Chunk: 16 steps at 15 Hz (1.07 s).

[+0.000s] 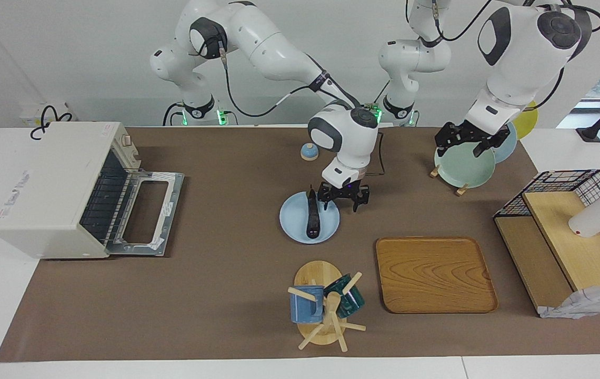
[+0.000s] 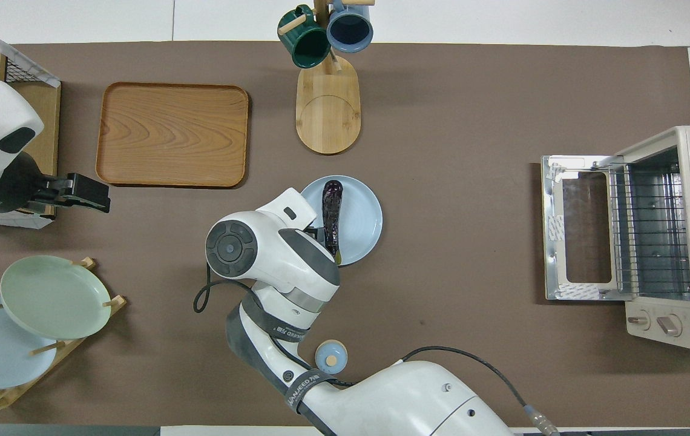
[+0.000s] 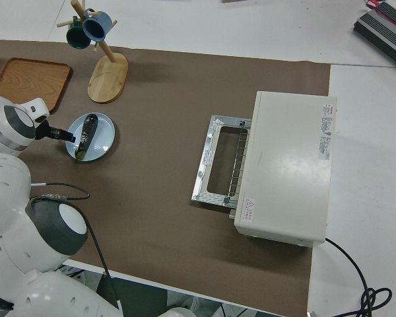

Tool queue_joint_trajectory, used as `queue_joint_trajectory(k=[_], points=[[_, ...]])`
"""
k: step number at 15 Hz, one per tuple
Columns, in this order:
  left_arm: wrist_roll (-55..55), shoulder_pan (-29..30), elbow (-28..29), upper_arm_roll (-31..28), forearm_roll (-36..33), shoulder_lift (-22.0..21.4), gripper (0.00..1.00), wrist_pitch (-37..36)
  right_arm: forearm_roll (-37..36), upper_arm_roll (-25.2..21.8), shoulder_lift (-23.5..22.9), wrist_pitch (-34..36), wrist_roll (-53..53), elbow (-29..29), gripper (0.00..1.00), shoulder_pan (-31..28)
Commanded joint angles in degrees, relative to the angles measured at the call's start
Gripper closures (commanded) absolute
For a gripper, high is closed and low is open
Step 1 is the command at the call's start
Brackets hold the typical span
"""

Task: Put eggplant into oven
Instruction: 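Grasp the eggplant on the blue plate with the right gripper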

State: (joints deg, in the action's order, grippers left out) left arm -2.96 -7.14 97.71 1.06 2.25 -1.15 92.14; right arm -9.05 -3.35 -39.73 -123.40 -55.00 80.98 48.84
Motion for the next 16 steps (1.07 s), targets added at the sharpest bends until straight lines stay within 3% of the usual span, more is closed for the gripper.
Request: queue_joint_trajectory(k=[1, 8, 9, 13, 16], points=[[1.73, 0.63, -1.12, 0.25, -1.28, 0.27, 0.00, 0.23, -1.58, 0.36, -0.70, 0.36, -0.55, -1.61, 0.02, -0.68], [3.05, 4.32, -1.03, 3.07, -2.60, 0.19, 0.00, 0.68, -2.20, 0.36, -0.26, 1.23, -0.37, -1.08, 0.96, -0.50], [3.05, 4.85, -1.03, 3.24, -2.60, 0.19, 0.00, 0.68, -2.20, 0.36, -0.17, 1.41, -0.37, -1.08, 1.00, -0.50], [3.05, 7.05, -0.77, 5.00, -2.60, 0.10, 0.00, 0.50, -4.03, 0.36, 0.26, 4.74, 0.15, -1.17, 1.00, -0.59], [2.96, 6.96, -0.51, 4.91, -2.51, -0.25, 0.00, 0.76, -4.84, 0.28, 3.51, 10.62, 6.12, -1.08, 1.00, -2.60]])
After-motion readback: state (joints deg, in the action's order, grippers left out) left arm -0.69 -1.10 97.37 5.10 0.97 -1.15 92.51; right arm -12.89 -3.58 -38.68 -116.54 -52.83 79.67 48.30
